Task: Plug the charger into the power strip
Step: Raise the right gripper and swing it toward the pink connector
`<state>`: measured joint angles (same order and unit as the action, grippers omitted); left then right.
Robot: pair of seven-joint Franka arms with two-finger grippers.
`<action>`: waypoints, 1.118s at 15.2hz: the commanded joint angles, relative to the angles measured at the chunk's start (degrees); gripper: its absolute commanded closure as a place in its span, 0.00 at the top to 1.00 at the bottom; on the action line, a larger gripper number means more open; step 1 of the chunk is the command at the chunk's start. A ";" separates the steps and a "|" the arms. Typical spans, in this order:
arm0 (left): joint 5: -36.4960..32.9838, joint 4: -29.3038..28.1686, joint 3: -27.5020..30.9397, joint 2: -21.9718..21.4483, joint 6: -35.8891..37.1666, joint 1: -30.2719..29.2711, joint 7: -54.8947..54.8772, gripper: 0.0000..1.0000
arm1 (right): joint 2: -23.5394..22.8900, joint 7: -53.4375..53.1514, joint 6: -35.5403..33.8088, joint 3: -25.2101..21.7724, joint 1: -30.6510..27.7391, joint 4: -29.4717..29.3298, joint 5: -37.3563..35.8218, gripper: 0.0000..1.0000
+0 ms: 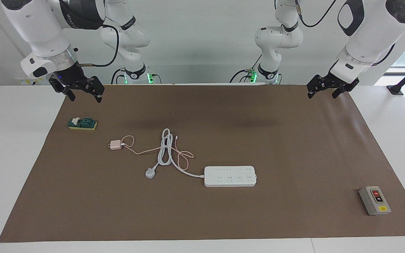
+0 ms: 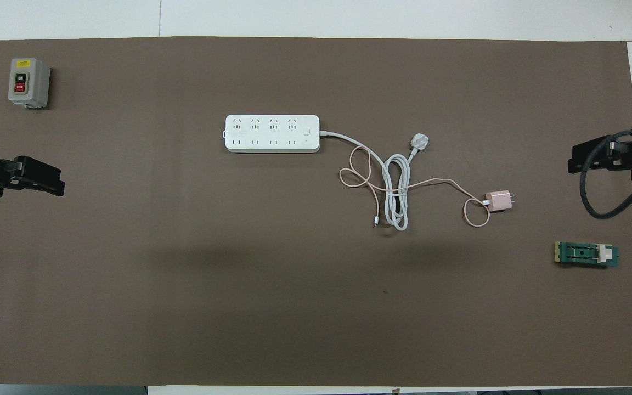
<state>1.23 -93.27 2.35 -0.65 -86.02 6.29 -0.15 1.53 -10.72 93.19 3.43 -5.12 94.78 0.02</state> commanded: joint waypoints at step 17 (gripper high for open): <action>0.09 -0.77 0.11 -1.02 -0.20 -0.05 -0.20 1.00 | 1.46 -55.37 9.73 0.44 -0.15 5.50 0.33 1.00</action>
<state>1.23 -93.27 2.35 -0.65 -86.02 6.29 -0.15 1.59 -63.33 101.56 3.47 -4.90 98.34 0.05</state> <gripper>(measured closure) 0.000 0.000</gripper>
